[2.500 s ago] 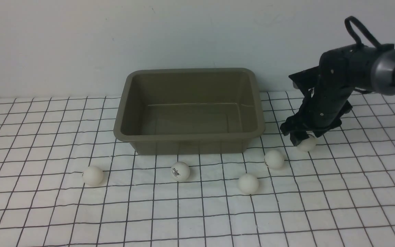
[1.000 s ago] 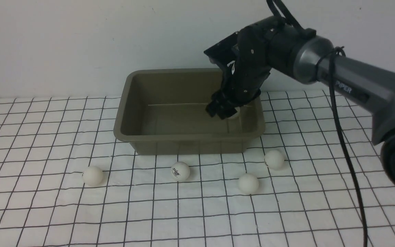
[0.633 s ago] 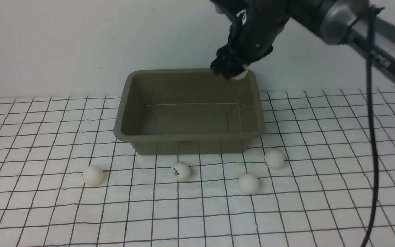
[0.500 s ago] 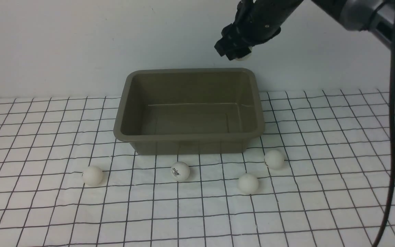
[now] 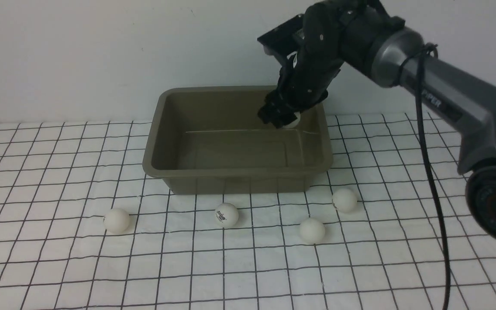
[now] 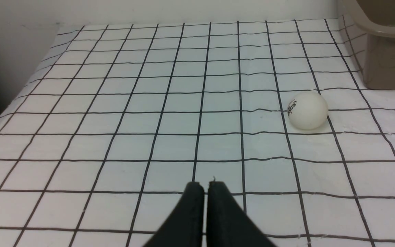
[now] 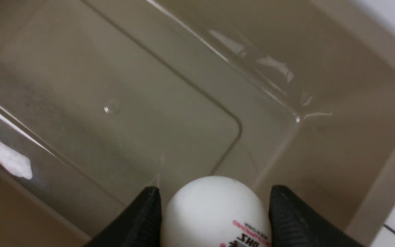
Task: Put the table tennis balls into the box on the white checkered tablecloth.
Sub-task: 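Release the ping pong ball into the bin and lift the gripper away, then reach for and grasp a ping pong ball on the table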
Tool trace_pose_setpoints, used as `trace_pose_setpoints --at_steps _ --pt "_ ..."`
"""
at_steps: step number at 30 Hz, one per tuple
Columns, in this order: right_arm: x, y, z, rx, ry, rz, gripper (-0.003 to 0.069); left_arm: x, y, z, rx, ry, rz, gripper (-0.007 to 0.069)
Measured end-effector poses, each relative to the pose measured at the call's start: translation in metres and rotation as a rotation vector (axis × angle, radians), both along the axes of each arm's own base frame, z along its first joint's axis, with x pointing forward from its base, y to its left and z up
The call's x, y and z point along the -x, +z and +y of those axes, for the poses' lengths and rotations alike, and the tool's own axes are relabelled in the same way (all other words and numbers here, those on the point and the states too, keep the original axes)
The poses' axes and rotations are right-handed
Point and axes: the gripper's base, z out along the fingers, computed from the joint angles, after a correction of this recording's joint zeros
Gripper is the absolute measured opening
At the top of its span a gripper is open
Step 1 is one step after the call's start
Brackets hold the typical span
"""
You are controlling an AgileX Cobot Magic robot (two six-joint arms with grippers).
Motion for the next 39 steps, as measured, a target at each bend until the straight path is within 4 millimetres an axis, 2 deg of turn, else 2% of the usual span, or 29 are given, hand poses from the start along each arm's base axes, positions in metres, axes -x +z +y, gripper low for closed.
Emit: trace_pose_setpoints --at_steps 11,19,25,27,30,33,35,39 --pt "-0.002 -0.01 0.001 0.01 0.003 0.016 0.0379 0.0 0.0 0.0 0.0 0.0 0.0 -0.0001" --pt "-0.002 -0.011 0.001 0.018 0.02 0.01 0.0464 0.0 0.0 0.0 0.0 0.0 0.0 -0.0001" --pt "0.0 -0.012 0.0 0.029 0.019 0.034 0.0479 0.0 0.0 0.0 0.0 0.0 0.0 -0.0001" --pt "0.005 -0.004 -0.004 0.043 0.015 0.059 0.0479 0.0 0.0 0.0 0.0 0.0 0.0 -0.0001" --pt "0.01 0.019 -0.012 0.034 0.003 0.044 0.048 0.0 0.0 0.0 0.0 0.0 0.0 -0.0001" --pt "0.016 0.068 -0.038 -0.012 -0.045 -0.039 0.048 0.0 0.0 0.0 0.0 0.0 0.0 -0.0001" --pt "0.02 0.091 -0.052 -0.035 -0.073 -0.079 0.048 0.0 0.0 0.0 0.0 0.0 0.0 -0.0001" --pt "0.034 0.115 -0.076 -0.043 -0.114 -0.1 0.048 0.0 0.0 0.0 0.0 0.0 0.0 -0.0001"
